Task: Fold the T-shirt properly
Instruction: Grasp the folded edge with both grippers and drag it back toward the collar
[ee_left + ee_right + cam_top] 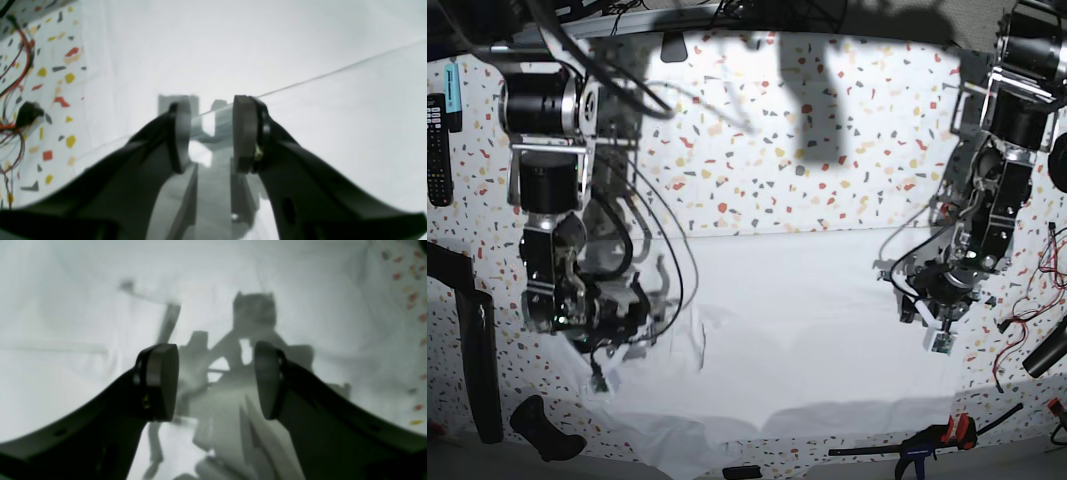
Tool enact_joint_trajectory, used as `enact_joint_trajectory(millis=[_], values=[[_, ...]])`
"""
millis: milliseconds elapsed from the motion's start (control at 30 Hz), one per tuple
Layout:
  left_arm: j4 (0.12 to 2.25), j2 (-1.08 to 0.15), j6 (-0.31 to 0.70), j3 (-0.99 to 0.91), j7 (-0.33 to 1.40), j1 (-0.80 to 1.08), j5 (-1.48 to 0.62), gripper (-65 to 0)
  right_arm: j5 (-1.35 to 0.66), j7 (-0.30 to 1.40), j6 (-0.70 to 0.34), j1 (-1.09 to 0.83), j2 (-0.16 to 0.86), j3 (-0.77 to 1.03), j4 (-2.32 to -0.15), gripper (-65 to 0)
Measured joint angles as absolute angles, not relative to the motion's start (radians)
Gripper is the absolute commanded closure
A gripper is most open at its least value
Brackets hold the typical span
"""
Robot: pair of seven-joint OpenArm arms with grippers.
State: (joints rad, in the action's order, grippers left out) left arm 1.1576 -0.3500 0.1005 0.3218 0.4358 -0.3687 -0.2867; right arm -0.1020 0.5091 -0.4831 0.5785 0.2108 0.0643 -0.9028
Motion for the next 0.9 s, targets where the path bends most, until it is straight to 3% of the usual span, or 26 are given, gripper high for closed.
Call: enact_joint_trajectory(millis=[133,233,300,567,900], values=[[1.157,-0.346,0.068,0.322,0.452,-0.369,-0.289,-20.0,-0.105,0.465,-0.485,0.497,0.244,0.043,-0.902,-35.7],[1.156,-0.332,-0.044,0.288,0.486,-0.367,-0.29,-20.0,-0.108,0.442,-0.484,0.476,0.276,0.044,-0.902,-35.7],[1.156,-0.311,-0.041,0.228,0.485,-0.36,-0.311,-20.0,-0.108,0.437,-0.484,0.469,0.289,0.044,-0.902,-35.7],[1.156,-0.286,0.246,0.126,0.552,-0.291,-0.465,-20.0,-0.108,0.435,-0.483,0.462,0.297,0.044,-0.903,-35.7],[1.161,-0.282,0.256,0.124,0.458,-0.194,-0.359,-20.0,-0.136,0.462,-0.513,0.462,0.282,0.045,-0.903,-35.7]])
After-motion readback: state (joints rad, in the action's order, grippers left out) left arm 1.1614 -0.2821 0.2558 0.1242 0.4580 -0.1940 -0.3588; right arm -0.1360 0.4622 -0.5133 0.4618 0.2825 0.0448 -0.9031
